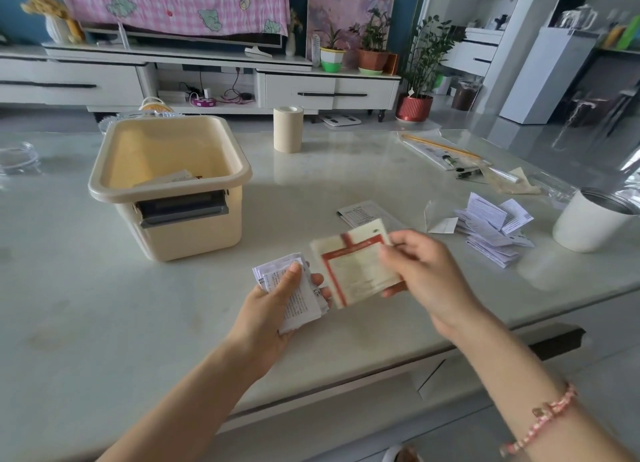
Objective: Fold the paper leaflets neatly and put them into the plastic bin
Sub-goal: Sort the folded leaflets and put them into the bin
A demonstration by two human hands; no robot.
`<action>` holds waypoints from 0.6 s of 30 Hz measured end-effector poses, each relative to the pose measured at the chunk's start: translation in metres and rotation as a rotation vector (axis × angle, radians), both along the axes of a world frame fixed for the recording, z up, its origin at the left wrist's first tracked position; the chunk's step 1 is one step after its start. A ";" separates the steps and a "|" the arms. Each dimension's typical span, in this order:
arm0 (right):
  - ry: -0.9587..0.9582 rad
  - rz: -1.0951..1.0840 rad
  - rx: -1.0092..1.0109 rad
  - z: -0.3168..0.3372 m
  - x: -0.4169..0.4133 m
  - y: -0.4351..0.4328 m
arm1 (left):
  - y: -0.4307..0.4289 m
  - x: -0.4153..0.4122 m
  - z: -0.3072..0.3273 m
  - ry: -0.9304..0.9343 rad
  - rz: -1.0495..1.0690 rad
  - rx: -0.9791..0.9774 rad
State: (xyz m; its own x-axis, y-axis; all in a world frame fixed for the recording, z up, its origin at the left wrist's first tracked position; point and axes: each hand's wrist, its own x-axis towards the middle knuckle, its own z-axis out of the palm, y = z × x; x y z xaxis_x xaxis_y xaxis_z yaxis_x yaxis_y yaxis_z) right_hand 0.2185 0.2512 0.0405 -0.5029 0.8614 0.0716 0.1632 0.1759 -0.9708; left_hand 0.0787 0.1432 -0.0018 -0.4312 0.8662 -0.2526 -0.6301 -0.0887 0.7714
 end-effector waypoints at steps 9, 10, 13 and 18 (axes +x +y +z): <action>-0.215 -0.058 0.297 -0.027 -0.056 -0.043 | -0.006 0.000 0.000 0.025 0.025 0.056; -0.232 -0.066 0.334 -0.026 -0.057 -0.046 | -0.005 0.001 0.001 -0.004 0.039 0.042; -0.273 -0.069 0.387 -0.032 -0.062 -0.055 | 0.000 0.000 -0.002 -0.025 0.039 -0.010; -0.248 -0.034 0.325 -0.030 -0.060 -0.050 | 0.001 -0.003 -0.007 0.004 0.003 0.005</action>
State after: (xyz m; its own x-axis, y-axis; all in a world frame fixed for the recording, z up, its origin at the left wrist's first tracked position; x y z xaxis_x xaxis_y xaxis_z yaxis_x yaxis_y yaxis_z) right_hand 0.1581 0.2013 0.0102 -0.5108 0.8302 0.2231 0.3961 0.4576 -0.7960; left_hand 0.0754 0.1438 -0.0090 -0.4352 0.8660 -0.2463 -0.6265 -0.0948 0.7736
